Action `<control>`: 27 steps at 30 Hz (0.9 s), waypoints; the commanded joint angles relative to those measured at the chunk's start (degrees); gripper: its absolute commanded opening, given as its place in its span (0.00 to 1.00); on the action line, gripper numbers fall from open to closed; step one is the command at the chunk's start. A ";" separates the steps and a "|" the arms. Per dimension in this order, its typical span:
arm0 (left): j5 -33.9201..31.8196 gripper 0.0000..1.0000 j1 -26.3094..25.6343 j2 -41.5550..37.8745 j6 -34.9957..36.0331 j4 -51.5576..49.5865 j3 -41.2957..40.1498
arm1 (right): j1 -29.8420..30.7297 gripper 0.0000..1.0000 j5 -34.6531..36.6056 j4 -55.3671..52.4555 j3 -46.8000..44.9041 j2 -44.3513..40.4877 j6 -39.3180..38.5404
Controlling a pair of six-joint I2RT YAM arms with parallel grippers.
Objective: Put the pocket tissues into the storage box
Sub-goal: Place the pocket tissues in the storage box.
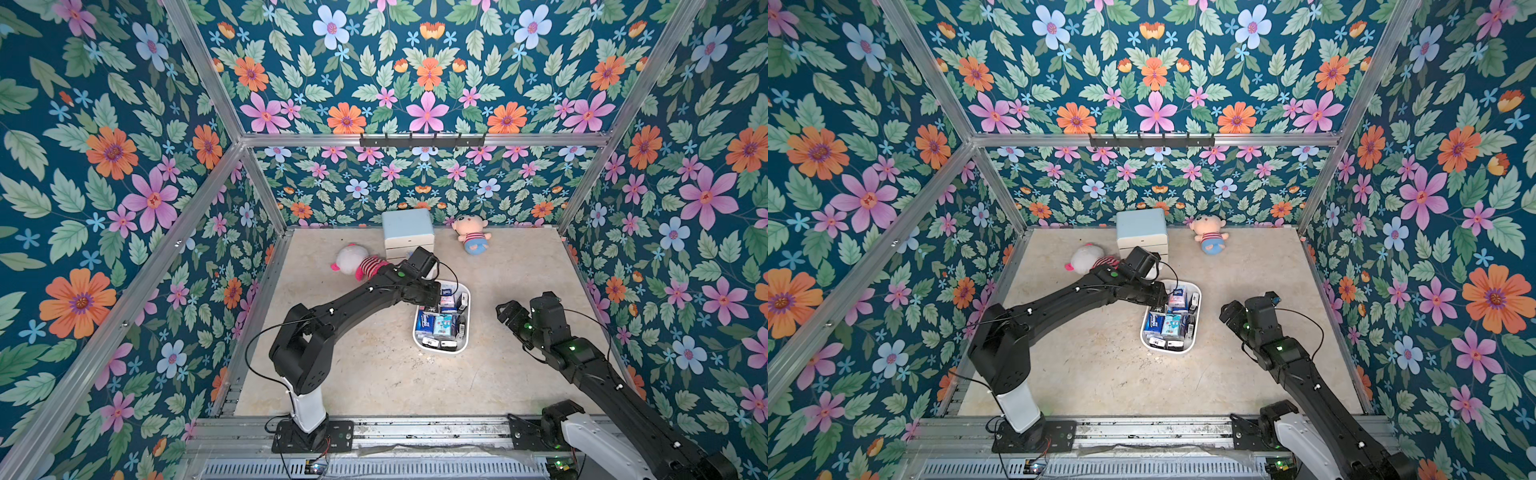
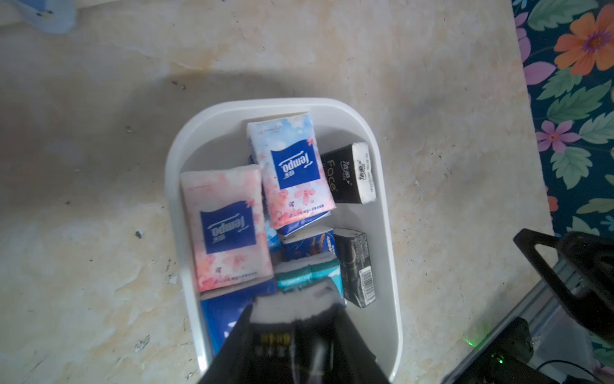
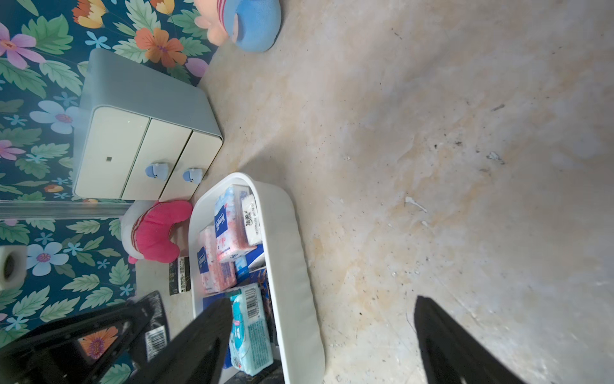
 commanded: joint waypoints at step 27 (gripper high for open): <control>-5.64 0.39 -9.02 15.11 -0.88 -4.41 11.73 | -0.16 0.90 0.93 -4.08 2.29 1.27 -2.38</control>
